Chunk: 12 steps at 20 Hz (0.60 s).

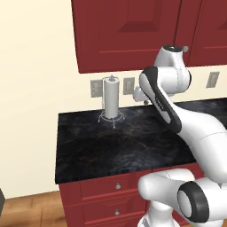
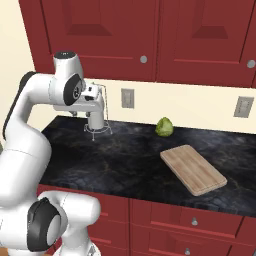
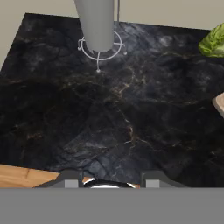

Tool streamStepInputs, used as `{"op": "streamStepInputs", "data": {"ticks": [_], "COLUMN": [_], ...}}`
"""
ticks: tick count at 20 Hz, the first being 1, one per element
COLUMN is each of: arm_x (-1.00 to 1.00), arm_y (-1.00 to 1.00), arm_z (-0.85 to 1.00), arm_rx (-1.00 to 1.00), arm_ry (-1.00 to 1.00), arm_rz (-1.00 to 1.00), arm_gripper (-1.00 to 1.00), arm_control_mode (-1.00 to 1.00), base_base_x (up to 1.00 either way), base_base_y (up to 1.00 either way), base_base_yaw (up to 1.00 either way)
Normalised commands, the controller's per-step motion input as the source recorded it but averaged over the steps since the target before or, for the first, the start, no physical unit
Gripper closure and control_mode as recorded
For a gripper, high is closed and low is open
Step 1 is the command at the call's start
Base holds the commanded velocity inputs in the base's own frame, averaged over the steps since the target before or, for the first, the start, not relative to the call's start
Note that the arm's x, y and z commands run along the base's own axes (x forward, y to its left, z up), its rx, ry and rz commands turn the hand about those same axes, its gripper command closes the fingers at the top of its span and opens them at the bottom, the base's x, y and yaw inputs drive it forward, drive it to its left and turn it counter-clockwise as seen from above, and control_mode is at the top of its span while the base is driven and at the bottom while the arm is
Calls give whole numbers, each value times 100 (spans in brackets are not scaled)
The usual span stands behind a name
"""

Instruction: Open the drawer on the right and place the cutting tools on the cutting board.

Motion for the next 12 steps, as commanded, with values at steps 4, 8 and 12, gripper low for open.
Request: {"op": "streamStepInputs", "data": {"ticks": [4,8,12], "arm_x": [-6,-66,-68], "arm_y": [0,-29,-25], "arm_z": [-1,-11,-26], "arm_rx": [-1,8,1], "arm_ry": [0,-11,-7], "arm_rz": [0,-2,-2], "arm_gripper": [-100,-100,-100], "arm_control_mode": [-100,-100,-100], "base_base_x": [0,0,0], "base_base_y": [0,0,0], "base_base_yaw": [0,0,0]}}
